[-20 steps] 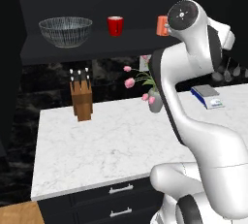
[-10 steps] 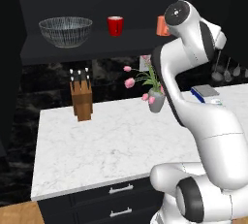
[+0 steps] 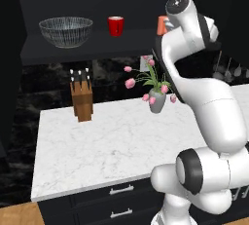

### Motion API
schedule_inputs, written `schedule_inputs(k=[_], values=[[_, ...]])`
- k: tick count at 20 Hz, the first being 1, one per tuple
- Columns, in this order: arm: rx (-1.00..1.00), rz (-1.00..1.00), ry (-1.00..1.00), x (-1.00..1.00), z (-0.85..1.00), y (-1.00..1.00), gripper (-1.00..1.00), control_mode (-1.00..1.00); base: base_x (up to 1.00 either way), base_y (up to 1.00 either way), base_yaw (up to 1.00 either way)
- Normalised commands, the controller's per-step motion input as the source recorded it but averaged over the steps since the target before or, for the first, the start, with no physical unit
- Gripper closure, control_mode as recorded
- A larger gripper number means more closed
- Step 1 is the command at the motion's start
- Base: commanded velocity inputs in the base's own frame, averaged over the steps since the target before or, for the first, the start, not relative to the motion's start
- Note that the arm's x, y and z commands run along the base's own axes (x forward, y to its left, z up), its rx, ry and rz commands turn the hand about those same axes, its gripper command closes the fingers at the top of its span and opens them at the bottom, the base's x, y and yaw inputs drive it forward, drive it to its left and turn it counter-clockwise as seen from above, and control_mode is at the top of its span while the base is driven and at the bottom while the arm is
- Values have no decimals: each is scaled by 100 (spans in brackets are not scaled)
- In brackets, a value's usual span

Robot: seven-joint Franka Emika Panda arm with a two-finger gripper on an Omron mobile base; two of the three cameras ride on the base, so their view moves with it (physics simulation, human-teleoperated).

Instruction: Gather all objects into one cabinet and sort the glasses and bowls to opposite sides.

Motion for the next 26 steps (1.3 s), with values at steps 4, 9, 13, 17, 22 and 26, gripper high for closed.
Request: schedule_inputs(k=[4,9,13,17,22,26], values=[[3,10,0,57,-3,-31,100,-100,0,0,0],[0,8,0,70,-5,-19,100,-100,0,0,0],[0,5,0,49,-13,-13,100,-100,0,0,0],[0,3,0,38,-11,-15,100,-100,0,0,0],[0,2,0,40,-12,-23,100,-100,0,0,0],[0,3,-3,27,-13,-26,100,-100,0,0,0]])
